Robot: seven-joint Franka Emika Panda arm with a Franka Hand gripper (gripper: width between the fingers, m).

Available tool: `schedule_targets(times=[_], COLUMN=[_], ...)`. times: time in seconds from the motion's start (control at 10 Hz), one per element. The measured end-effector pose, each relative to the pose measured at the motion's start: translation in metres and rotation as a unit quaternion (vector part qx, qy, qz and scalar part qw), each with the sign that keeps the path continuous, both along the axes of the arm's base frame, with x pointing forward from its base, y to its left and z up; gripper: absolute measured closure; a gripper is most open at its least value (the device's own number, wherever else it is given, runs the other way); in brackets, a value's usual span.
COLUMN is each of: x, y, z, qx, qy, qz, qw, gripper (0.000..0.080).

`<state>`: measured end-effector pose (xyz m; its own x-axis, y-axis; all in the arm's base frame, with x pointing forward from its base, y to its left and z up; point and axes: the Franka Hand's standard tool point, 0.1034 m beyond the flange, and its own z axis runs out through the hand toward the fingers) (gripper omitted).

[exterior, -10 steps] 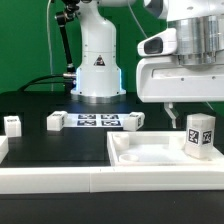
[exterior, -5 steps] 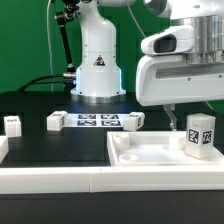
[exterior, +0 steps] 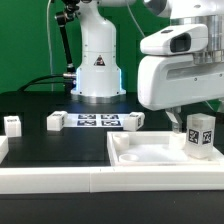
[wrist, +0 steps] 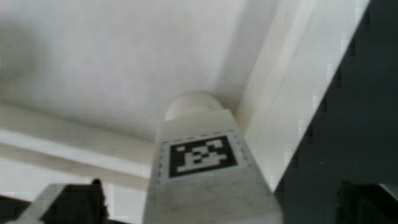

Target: Assemble square table

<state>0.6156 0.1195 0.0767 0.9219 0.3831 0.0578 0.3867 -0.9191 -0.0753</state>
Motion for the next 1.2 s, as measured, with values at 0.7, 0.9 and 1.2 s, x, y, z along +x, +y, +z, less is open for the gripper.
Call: schedule_targets(times=[0.7, 0.9, 1.2], x=[0.0003, -0.0001, -0.0009], y=[-0.0027, -0.0023, -0.0021], z=[-0.0011, -0.0011, -0.0017], qx=[0.003, 0.004, 0.007], qy=[0.006, 0.013, 0.022], qz=[-0.078, -0.152, -0.293], qw=[0.997, 0.988, 0.956], gripper=[0.0507, 0.0507, 0.0506])
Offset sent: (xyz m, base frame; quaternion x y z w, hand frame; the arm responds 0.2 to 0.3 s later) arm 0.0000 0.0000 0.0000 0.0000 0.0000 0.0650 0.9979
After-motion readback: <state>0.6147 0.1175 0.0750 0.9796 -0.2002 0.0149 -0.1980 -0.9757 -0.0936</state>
